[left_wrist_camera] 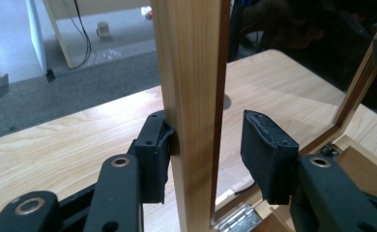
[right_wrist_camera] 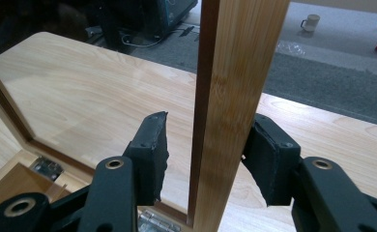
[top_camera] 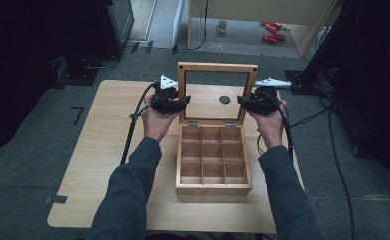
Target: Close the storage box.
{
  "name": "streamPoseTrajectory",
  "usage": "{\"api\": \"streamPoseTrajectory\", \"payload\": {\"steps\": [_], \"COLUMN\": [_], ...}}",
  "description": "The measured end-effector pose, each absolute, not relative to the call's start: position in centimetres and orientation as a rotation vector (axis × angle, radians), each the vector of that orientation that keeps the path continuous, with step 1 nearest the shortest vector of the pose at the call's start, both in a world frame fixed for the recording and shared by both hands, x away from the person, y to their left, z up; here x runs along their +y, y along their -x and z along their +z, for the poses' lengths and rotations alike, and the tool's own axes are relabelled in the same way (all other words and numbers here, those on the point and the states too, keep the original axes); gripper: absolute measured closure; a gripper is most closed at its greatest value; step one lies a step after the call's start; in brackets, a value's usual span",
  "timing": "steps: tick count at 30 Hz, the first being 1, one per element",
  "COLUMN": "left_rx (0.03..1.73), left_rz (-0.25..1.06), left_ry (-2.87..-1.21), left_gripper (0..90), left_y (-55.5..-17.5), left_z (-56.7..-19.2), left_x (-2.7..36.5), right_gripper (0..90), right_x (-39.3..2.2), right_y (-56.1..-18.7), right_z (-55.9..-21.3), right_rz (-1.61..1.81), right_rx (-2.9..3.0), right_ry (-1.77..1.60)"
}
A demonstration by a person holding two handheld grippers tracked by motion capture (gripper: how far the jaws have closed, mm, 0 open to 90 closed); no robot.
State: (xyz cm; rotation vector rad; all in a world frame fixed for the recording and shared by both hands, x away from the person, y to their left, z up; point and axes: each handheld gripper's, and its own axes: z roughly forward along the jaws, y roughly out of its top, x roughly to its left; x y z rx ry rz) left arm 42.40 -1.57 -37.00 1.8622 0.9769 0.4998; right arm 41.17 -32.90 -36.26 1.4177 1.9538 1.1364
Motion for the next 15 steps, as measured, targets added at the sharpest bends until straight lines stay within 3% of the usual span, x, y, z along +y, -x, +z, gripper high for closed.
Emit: {"api": "streamPoseTrajectory", "payload": {"steps": [10,12,13,15], "left_rx": [0.915,0.914,0.91,0.901], "left_rz": [0.559,0.564,0.57,0.583], "left_ry": [-1.866,-1.862,-1.861,-1.871], "left_gripper": [58.7,59.1,59.3,59.3], "left_y": [-40.0,-39.7,-39.5,-39.2], "left_z": [-37.0,-37.0,-37.1,-37.1], "left_x": [-1.3,-1.3,-1.4,-1.4], "right_gripper": [52.8,58.4,66.3,69.6], "right_x": [-33.9,-34.5,-35.0,-35.2], "right_y": [-37.0,-36.1,-35.7,-35.5], "right_z": [-35.2,-34.8,-34.5,-34.4], "right_rz": [1.141,1.139,1.142,1.14], "right_rx": [1.942,1.922,1.913,1.909], "right_ry": [-1.338,-1.325,-1.32,-1.324]}}
